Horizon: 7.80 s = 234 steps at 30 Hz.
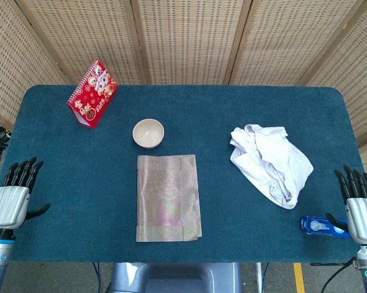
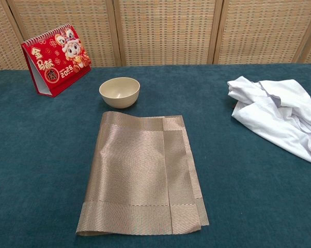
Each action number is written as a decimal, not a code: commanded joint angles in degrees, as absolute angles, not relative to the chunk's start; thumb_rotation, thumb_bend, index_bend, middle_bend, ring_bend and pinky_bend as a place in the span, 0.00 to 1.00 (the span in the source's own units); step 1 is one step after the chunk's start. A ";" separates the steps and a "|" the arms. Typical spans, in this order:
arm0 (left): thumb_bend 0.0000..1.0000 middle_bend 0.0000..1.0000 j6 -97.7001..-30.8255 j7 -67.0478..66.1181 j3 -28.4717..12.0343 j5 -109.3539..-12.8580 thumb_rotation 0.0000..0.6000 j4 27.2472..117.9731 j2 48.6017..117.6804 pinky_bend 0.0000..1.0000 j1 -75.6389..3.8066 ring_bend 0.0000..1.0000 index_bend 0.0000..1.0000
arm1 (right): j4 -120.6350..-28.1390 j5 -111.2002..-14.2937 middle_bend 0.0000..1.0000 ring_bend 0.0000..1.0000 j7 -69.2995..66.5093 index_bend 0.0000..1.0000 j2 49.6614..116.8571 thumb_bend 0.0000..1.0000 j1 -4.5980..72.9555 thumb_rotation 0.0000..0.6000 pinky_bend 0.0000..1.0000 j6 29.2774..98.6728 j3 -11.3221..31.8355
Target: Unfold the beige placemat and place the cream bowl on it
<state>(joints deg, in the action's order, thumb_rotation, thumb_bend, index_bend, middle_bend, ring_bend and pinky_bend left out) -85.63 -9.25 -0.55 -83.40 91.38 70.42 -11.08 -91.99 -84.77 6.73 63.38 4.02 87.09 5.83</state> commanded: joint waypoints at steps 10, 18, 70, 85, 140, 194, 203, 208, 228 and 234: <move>0.00 0.00 -81.48 -11.04 0.16 -89.84 1.00 93.20 71.50 0.00 -14.54 0.00 0.00 | -92.27 -84.19 0.00 0.00 4.91 0.03 62.66 0.00 3.55 1.00 0.00 88.06 6.43; 0.14 0.00 -65.61 -11.62 0.39 -102.25 1.00 98.22 71.91 0.00 -28.76 0.00 0.16 | -92.32 -83.33 0.00 0.00 4.14 0.03 62.27 0.00 3.63 1.00 0.00 87.71 6.87; 0.37 0.00 -37.40 -17.66 0.17 -103.97 1.00 75.20 104.33 0.00 -61.06 0.00 0.33 | -90.55 -79.08 0.00 0.00 3.02 0.04 62.13 0.00 3.52 1.00 0.00 85.98 8.02; 0.38 0.00 -38.26 -19.38 1.05 -102.28 1.00 75.04 104.39 0.00 -61.26 0.00 0.45 | -90.70 -79.09 0.00 0.00 2.51 0.04 61.81 0.00 3.29 1.00 0.00 86.36 8.15; 0.55 0.00 -75.87 -22.94 11.38 -102.53 1.00 96.74 75.35 0.00 -36.83 0.00 0.86 | -94.69 -85.95 0.00 0.00 3.51 0.04 61.07 0.00 2.67 1.00 0.00 89.13 5.89; 0.00 0.00 -89.36 -6.93 1.11 -88.32 0.94 103.90 63.32 0.00 -13.71 0.00 0.00 | -91.39 -101.98 0.09 0.00 13.58 0.06 62.12 0.00 14.43 1.00 0.00 75.29 0.73; 0.00 0.00 -86.69 -9.25 -0.56 -86.47 0.98 104.71 63.94 0.00 -14.52 0.00 0.00 | -97.35 -108.73 0.00 0.00 12.69 0.19 61.83 0.00 23.31 1.00 0.00 63.80 -1.50; 0.00 0.00 -85.12 -8.72 -1.11 -85.04 1.00 103.78 64.30 0.00 -14.53 0.00 0.00 | -99.91 -108.58 0.00 0.00 10.88 0.29 64.52 0.00 30.34 1.00 0.00 54.52 -0.53; 0.00 0.00 -82.39 -7.76 -2.80 -83.65 1.00 102.24 64.02 0.00 -14.47 0.00 0.00 | -95.93 -105.25 0.00 0.00 14.92 0.35 82.70 0.23 43.62 1.00 0.00 38.47 0.90; 0.00 0.00 -81.73 -7.21 -3.37 -83.34 1.00 101.86 64.07 0.00 -14.55 0.00 0.00 | -91.87 -103.18 0.00 0.00 16.57 0.35 88.05 0.23 45.72 1.00 0.00 37.43 1.52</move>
